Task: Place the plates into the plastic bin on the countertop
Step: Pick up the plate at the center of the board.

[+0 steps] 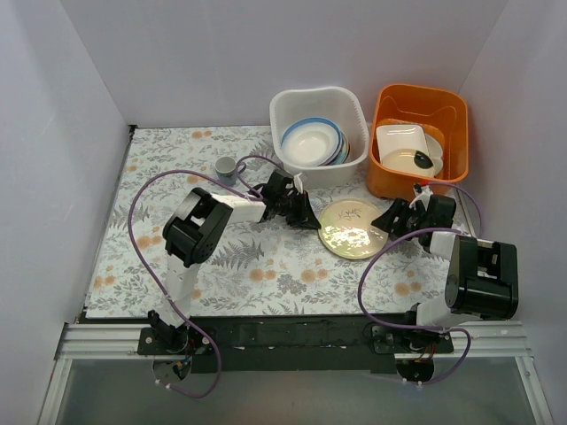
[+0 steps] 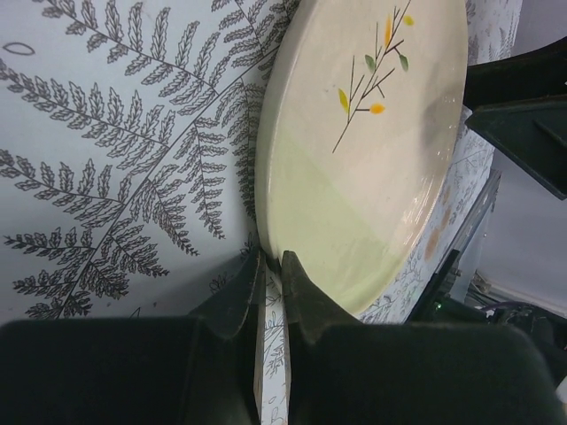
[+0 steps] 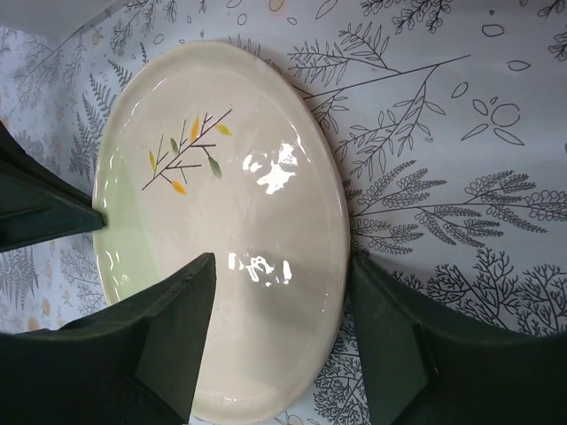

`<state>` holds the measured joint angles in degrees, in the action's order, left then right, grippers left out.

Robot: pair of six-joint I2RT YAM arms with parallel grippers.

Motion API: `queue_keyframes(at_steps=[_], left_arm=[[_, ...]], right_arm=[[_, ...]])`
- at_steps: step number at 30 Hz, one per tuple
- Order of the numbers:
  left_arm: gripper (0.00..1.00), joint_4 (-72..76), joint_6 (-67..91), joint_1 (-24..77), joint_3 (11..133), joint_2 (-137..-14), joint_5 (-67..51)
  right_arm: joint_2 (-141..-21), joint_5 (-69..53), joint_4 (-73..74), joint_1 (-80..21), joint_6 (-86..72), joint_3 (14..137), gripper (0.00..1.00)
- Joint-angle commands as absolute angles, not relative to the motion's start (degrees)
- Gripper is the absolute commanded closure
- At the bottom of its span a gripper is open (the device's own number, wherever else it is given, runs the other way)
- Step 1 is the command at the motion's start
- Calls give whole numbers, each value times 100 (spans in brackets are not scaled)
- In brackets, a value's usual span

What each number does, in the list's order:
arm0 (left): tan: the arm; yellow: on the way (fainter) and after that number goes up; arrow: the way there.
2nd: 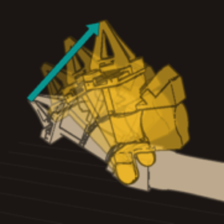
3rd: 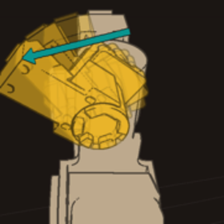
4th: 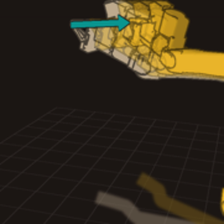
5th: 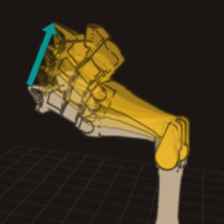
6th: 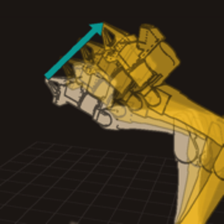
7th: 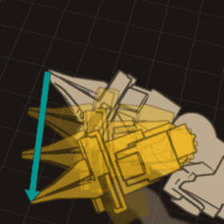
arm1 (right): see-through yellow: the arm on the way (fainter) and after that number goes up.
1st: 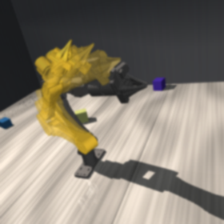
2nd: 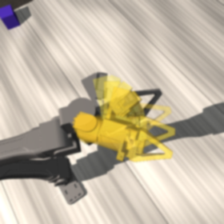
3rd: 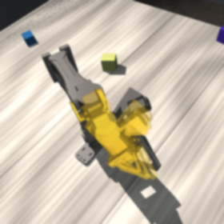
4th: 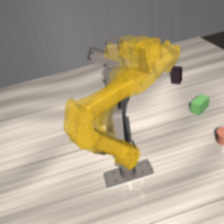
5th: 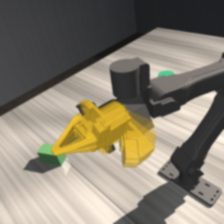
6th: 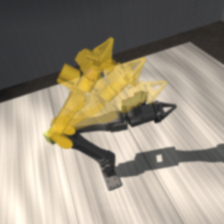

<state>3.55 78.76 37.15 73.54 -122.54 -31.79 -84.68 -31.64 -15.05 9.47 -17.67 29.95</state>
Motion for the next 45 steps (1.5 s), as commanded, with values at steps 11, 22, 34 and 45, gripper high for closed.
queue_keyframes(at_steps=[11,22,34,45], left_arm=[[100,580,7734,3894,6952,-12480,-2935],[100,659,7761,3894,6952,-12665,-2971],[100,800,7831,3894,6979,-12727,-3076],[100,747,7735,3894,6785,-12525,-2936]], right_arm=[[-8596,-5932,-2346,334,-2487,2768,46],[-8727,-6442,-2733,71,-2716,2821,52],[-8692,-6671,-2646,-492,-2567,2988,57],[-8640,-6363,-2109,-510,-2241,3120,96]])
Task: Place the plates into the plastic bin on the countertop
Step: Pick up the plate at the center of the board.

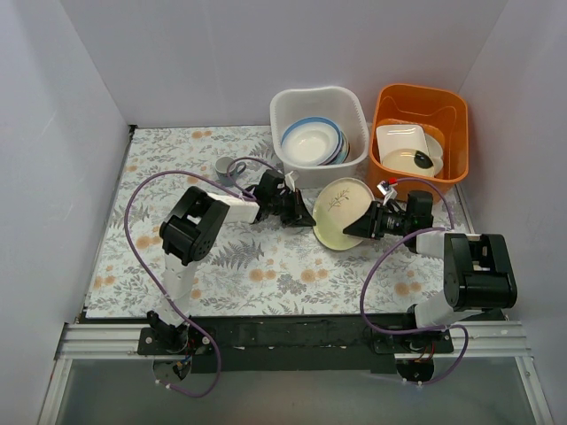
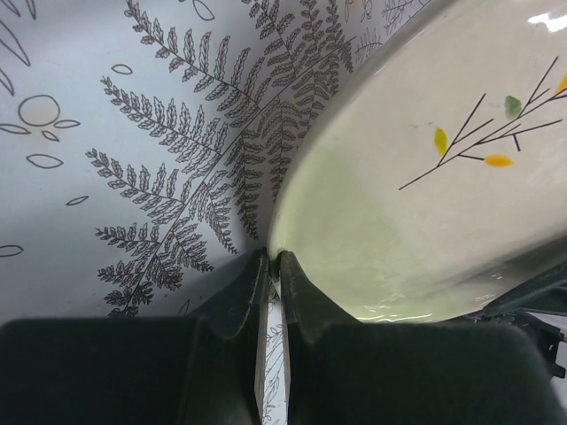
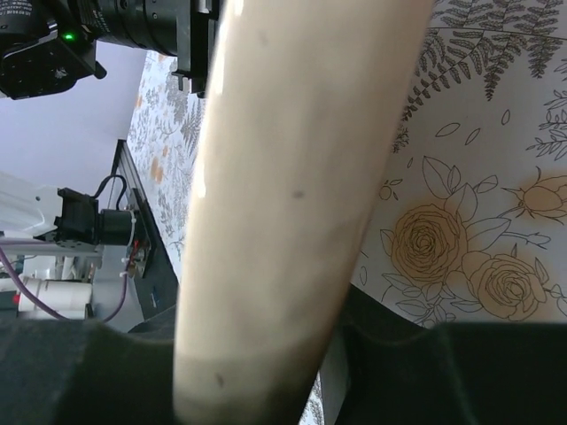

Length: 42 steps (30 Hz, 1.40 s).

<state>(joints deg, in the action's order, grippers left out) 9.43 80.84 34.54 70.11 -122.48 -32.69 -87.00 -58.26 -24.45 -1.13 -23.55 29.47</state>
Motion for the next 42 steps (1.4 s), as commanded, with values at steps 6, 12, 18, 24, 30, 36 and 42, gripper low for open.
queue_keyframes(at_steps=[6,12,18,24,30,36,42], left_arm=[[100,756,7682,3894,6548,-12200,-2682],[100,826,7532,3894,6004,-11524,-2102],[100,739,7444,3894,5924,-11382,-2144],[100,835,7462,3894,5705,-11364,-2232],[100,861,7462,3894,5599,-11171,-2136],[93,659,7348,3894,5607,-10864,-1742],[58,545,7286,3885,5441,-10425,-1284]], right_arm=[[-8394,-5600,-1057,-519,-1785,3357,99],[-8042,-4667,-176,-510,-1547,3463,99],[-8112,-4825,-447,-510,-1713,3375,99],[-7902,-4772,-668,-501,-1837,3296,99],[-7717,-5044,-773,-510,-1828,3313,99],[-7611,-5256,-879,-501,-1863,3384,99],[-7488,-5405,-879,-501,-1890,3419,99]])
